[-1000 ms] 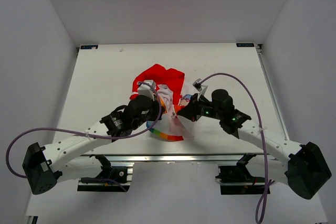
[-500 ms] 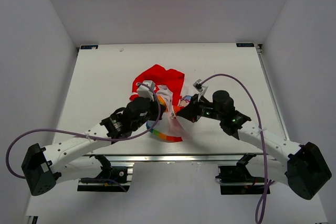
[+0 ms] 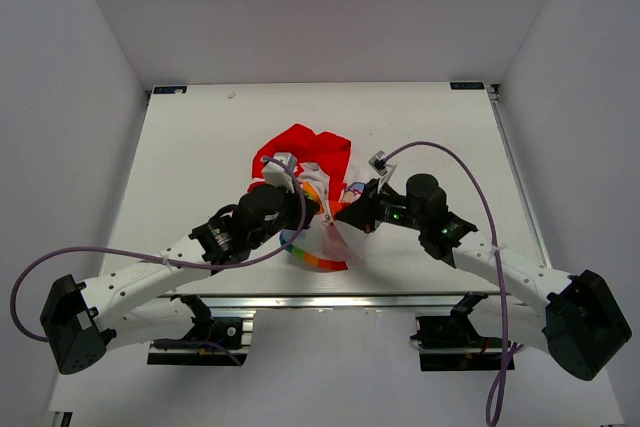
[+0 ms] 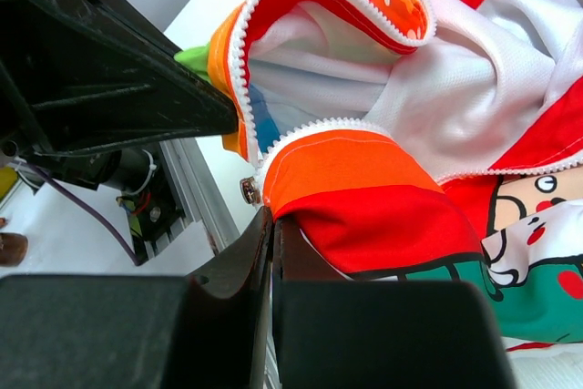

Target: Zip up the jacket

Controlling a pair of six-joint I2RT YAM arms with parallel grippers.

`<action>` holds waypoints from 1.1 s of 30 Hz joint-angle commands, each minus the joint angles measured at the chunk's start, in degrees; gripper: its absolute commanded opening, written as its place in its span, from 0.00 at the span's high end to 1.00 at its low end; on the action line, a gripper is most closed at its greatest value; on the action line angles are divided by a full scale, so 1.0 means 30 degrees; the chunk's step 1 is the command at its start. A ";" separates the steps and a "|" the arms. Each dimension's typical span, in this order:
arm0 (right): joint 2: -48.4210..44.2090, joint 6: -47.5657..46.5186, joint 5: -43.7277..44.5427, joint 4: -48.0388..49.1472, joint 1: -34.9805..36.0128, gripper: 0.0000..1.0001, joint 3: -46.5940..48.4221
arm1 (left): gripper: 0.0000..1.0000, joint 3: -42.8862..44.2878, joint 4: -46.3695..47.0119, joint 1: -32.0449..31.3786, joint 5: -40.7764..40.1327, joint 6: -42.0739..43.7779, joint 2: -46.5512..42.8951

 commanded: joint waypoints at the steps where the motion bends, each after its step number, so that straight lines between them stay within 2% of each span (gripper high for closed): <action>1: -0.0163 0.0255 0.0251 0.1796 -0.0007 1.00 -0.0174 | 1.00 -0.0132 0.0370 0.0100 0.0381 -0.0046 -0.0543; 33: -0.0486 0.0695 0.0545 0.2119 -0.0066 1.00 -0.0204 | 1.00 -0.0542 0.0457 0.0217 0.0674 -0.0515 -0.0661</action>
